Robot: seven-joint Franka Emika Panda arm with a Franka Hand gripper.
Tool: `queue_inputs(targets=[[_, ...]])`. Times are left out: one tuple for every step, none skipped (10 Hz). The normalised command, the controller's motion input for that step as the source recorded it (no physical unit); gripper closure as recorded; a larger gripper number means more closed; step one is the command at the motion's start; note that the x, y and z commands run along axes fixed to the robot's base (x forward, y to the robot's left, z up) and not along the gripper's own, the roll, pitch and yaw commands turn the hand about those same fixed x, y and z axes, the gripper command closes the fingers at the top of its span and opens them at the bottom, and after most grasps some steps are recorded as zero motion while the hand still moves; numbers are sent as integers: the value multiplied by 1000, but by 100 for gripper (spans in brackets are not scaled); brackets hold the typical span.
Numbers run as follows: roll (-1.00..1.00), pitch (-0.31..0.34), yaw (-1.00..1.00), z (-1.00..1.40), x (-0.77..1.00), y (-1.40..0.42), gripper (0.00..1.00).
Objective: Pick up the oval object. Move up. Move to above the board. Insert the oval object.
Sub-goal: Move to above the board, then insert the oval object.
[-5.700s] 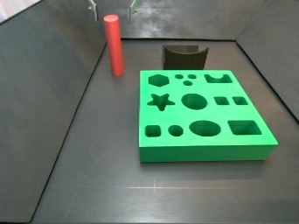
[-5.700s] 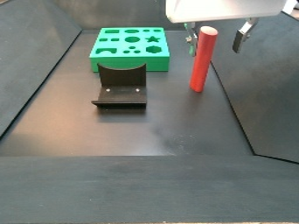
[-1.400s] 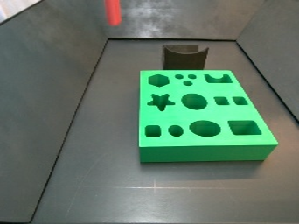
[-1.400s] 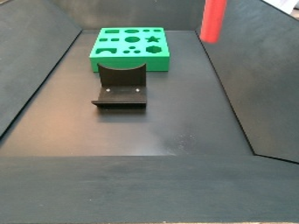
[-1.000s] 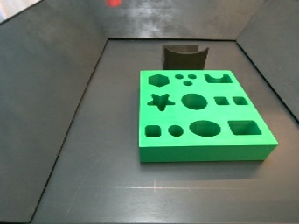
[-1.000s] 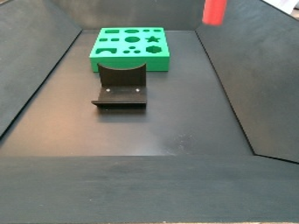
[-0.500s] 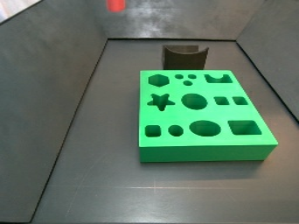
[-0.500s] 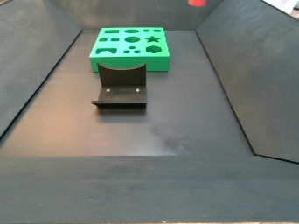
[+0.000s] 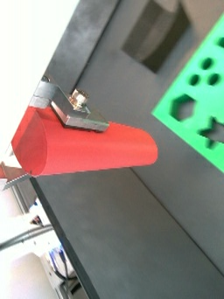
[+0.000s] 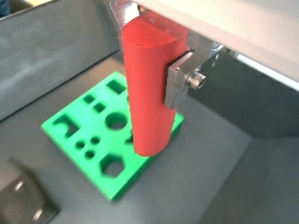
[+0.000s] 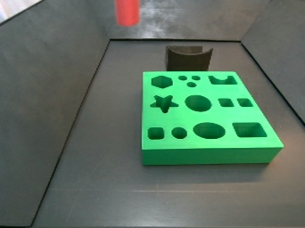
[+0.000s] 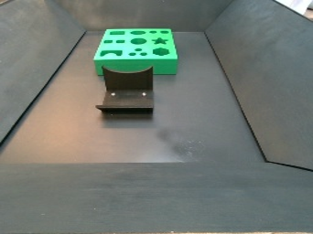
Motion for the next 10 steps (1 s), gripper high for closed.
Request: queue_inputs(targets=[[68,145,10,32,328,-590,100],[78,145,9,28,238,-361,100],[75,125,11,25,163,-229,100],[0,0,0,0,0,-17,100],[0,0,-160,0,6,0,100],[0,0,-631,0,406,-11,100],[0,-80,-906,0,120,0,100],[0,-30,-929,0,100,0,100],[0,-40,-980,0,40,0,100],[0,-13,-951,0,69,0,100]])
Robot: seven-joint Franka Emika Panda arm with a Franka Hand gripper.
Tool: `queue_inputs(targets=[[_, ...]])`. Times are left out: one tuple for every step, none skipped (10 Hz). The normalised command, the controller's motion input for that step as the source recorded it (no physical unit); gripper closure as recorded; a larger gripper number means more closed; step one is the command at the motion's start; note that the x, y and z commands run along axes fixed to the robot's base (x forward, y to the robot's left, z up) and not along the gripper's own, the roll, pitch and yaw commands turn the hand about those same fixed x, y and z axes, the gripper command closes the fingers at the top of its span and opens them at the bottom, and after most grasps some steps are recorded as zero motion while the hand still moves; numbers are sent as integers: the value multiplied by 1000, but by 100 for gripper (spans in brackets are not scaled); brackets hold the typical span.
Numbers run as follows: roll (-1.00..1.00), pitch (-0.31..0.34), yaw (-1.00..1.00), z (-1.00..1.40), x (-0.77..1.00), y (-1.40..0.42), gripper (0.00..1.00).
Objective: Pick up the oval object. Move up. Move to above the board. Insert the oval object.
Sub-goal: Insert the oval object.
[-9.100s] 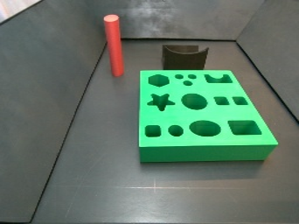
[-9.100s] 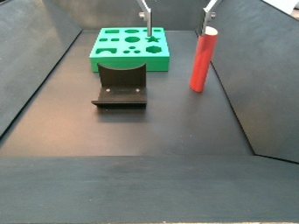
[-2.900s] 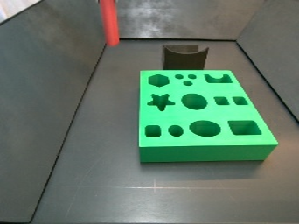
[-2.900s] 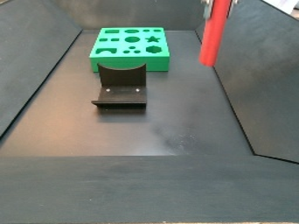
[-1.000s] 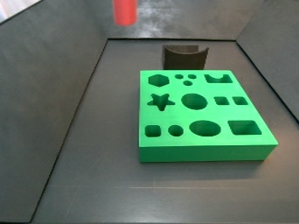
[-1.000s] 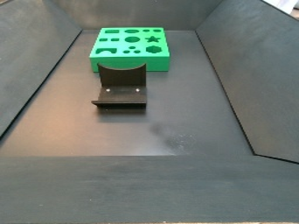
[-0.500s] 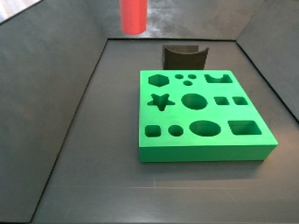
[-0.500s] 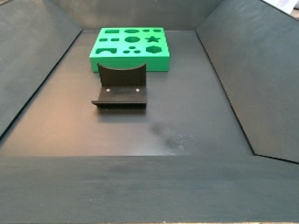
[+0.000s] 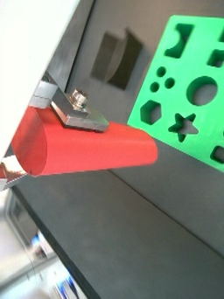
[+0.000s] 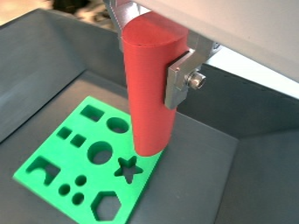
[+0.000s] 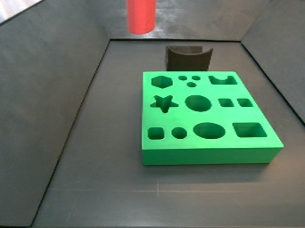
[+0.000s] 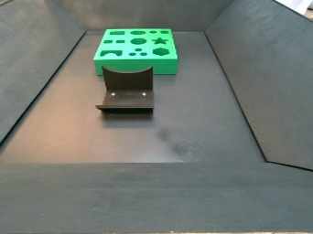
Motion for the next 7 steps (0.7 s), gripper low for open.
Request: queue_inputs(targets=[[16,0,-943,-63,60,0,100],[90,0,-937,-171,0,0,100],[103,0,-989,-189,0,0,100],[77,0,-969,-163,0,0,100],[89,-33,-971,-257,9,-9,100],[87,-43,-986,-277,9,-3,100],[64,-39,-940,-291,74,0,100]])
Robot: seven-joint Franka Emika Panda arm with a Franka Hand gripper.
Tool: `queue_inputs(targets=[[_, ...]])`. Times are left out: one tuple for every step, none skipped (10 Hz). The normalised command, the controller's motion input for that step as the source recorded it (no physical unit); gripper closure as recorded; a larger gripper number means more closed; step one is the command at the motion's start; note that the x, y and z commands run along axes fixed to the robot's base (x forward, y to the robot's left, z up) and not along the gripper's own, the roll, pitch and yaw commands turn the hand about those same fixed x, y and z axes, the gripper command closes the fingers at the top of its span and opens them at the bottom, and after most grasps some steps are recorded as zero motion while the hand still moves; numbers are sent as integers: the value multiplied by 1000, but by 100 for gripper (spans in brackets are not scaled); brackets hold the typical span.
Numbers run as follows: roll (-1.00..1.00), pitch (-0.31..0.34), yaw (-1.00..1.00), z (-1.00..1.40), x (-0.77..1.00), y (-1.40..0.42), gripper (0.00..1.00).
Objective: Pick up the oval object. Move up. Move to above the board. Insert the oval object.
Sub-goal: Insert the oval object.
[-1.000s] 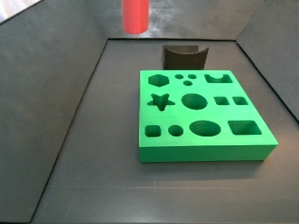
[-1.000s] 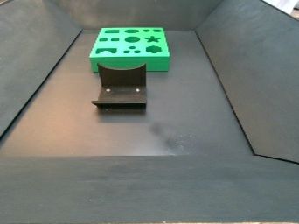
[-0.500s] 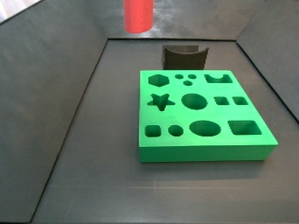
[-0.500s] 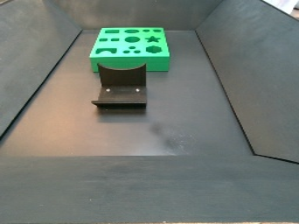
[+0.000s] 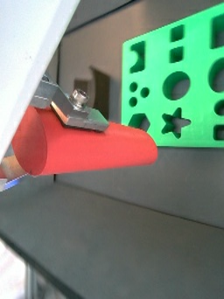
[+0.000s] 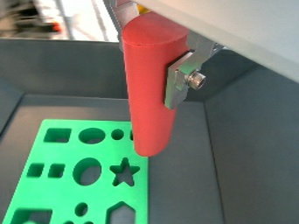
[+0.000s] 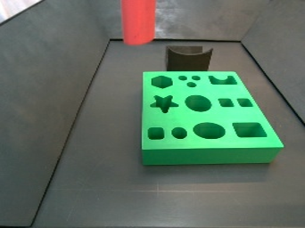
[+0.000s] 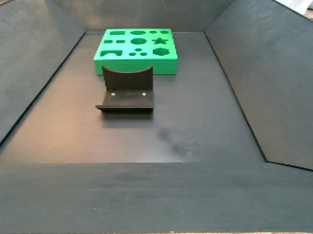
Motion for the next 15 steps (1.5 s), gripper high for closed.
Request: queue_inputs(targets=[[76,0,-763,-251,266,-46,100],[70,3,-711,-191,237,0,100],[73,49,-580,-177,340,-26,100],[74,96,-446,-160,449,-54,100],[61,86,-449,-126,457,-66,100],[43,70,-460,-86,457,-74,100],[44,76,-466,-74,440,-86,100],[80,81,-454,-74,417,-143,100],[130,101,-403,-74,394,-231,100],[141,119,-391,-69,383,-246,100],[137,123,-403,-60,351,-237,100],[139,99,-403,-71,397,-229,100],[131,49,-420,-83,460,-211,100],[79,0,-477,-211,491,-183,100],[69,0,-491,-246,489,-194,100]])
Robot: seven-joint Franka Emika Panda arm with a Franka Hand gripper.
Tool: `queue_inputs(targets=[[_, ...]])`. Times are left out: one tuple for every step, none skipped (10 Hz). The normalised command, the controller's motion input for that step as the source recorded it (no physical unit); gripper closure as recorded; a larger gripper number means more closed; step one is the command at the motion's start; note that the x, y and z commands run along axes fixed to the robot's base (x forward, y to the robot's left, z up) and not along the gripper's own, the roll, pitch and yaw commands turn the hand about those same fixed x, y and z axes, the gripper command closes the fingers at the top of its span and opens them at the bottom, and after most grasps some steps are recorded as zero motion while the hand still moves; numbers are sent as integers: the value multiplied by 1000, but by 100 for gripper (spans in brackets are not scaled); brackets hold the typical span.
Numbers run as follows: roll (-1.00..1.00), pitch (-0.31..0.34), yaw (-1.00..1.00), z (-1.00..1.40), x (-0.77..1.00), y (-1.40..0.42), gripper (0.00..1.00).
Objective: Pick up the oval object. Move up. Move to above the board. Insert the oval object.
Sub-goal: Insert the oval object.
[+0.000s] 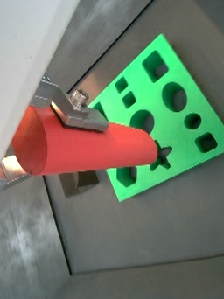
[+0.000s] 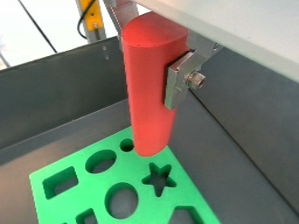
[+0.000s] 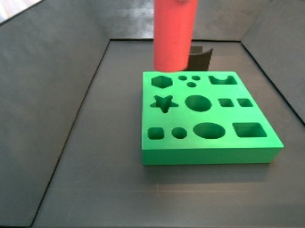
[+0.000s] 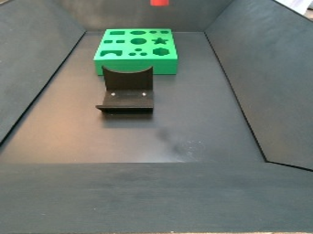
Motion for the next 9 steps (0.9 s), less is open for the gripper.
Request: queue_inputs(targets=[[61,0,-497,-289,494,-209,100],[47,0,-554,-320,477,-180,100],[47,0,-580,-323,446,-163,100],[51,0,-551,-320,469,-171,100],[61,0,-520,-314,451,-169,100],[69,0,-486,-314,486,-200,100],[141,103,-274,-271,531,-286,100],[153,134,-220,-214,580,-257,100],[166,201,-134,-174,626,-194,100]])
